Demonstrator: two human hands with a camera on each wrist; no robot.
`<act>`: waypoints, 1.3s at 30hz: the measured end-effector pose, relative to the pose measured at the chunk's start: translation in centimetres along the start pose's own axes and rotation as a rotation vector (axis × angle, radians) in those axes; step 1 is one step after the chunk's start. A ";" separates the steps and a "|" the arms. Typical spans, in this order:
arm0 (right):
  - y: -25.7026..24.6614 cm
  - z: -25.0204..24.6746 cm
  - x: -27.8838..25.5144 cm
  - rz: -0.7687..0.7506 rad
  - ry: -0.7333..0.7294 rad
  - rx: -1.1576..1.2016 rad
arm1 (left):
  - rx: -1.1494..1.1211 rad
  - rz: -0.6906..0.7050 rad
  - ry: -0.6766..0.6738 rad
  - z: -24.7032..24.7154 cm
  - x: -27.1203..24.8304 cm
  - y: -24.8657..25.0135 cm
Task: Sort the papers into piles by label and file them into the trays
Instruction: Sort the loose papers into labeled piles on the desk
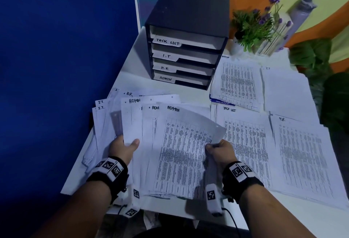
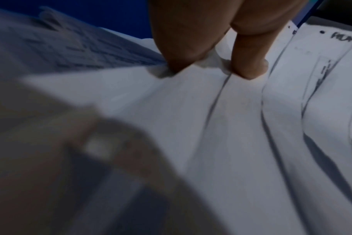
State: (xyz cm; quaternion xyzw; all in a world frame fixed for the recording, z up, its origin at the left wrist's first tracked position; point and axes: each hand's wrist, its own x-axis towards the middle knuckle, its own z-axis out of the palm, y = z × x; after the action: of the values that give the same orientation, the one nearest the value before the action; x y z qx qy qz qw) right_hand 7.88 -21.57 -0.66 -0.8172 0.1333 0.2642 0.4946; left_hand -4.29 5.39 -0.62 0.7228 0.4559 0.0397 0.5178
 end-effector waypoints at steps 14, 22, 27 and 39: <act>-0.1 0.6 0.9 -0.059 -0.068 0.153 | -0.073 -0.026 -0.074 0.4 -0.4 1.2; -4.6 1.7 -0.8 -0.252 -0.076 0.349 | -0.130 -0.055 -0.085 1.0 -1.6 5.0; -9.2 2.3 -3.8 -0.609 0.007 0.459 | -0.296 0.237 0.036 1.0 -2.3 8.1; -3.3 3.2 -2.2 -0.519 -0.070 -0.067 | -0.088 0.216 0.020 4.1 -2.8 5.3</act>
State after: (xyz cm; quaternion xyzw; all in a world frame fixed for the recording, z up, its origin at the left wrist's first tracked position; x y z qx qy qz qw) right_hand 6.71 -17.28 1.80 -0.8304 -0.1067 0.1607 0.5228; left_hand -0.44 0.24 2.83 0.7438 0.3782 0.1225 0.5373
